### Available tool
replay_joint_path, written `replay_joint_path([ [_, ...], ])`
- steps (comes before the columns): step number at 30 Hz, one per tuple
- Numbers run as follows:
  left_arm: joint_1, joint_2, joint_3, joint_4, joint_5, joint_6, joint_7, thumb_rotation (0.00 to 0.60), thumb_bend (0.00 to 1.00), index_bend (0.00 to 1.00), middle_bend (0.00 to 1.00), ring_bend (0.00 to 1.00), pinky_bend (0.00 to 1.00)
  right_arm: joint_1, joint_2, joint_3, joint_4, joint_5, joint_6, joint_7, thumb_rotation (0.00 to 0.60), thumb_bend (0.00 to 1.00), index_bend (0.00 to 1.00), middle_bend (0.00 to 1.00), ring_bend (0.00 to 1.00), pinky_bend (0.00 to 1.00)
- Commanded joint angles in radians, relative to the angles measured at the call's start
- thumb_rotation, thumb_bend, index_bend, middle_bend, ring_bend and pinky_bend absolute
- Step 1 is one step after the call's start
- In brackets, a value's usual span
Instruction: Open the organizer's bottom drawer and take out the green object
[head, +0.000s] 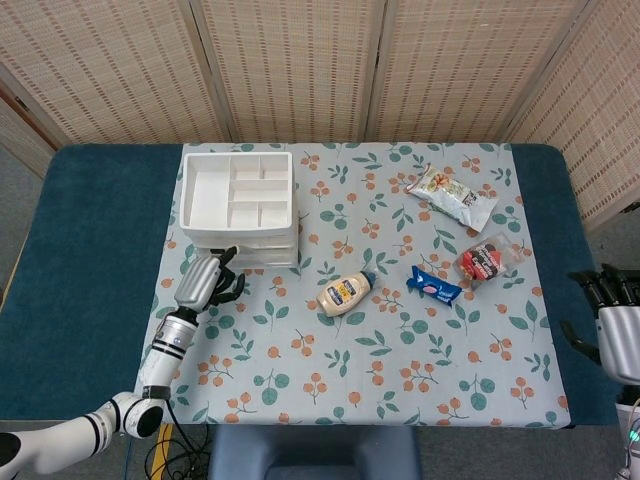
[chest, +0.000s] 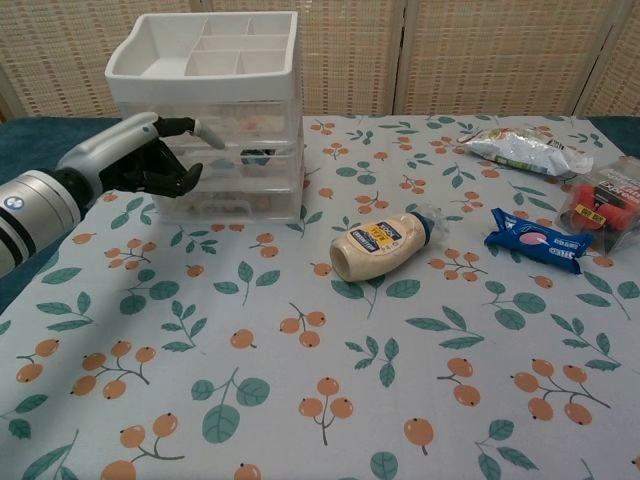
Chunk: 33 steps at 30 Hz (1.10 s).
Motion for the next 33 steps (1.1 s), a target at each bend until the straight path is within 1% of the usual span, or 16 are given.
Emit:
replay_joint_path([
  [1, -0.005, -0.004, 0.0, 0.008, -0.004, -0.004, 0.003, 0.6, 0.54, 0.26, 0.96, 1.0, 1.0, 0.0, -0.001, 0.0, 0.001, 0.001, -0.001, 0.001, 0.6, 0.29, 0.2, 0.25, 0.16, 0.25],
  [14, -0.02, -0.029, 0.019, 0.063, 0.002, 0.002, 0.025, 0.6, 0.54, 0.27, 0.96, 1.0, 1.0, -0.001, -0.004, -0.001, 0.007, 0.008, -0.005, 0.003, 0.6, 0.29, 0.2, 0.25, 0.16, 0.25],
  [25, -0.033, -0.044, 0.016, 0.096, 0.0, 0.009, 0.043, 0.6, 0.54, 0.27, 0.96, 1.0, 1.0, -0.004, -0.006, -0.002, 0.009, 0.014, -0.006, 0.003, 0.6, 0.29, 0.2, 0.25, 0.16, 0.25],
  [33, -0.048, -0.056, 0.018, 0.126, 0.006, 0.014, 0.072, 0.6, 0.54, 0.3, 0.96, 1.0, 1.0, -0.003, -0.008, 0.0, 0.013, 0.017, -0.009, 0.005, 0.6, 0.29, 0.2, 0.25, 0.16, 0.25],
])
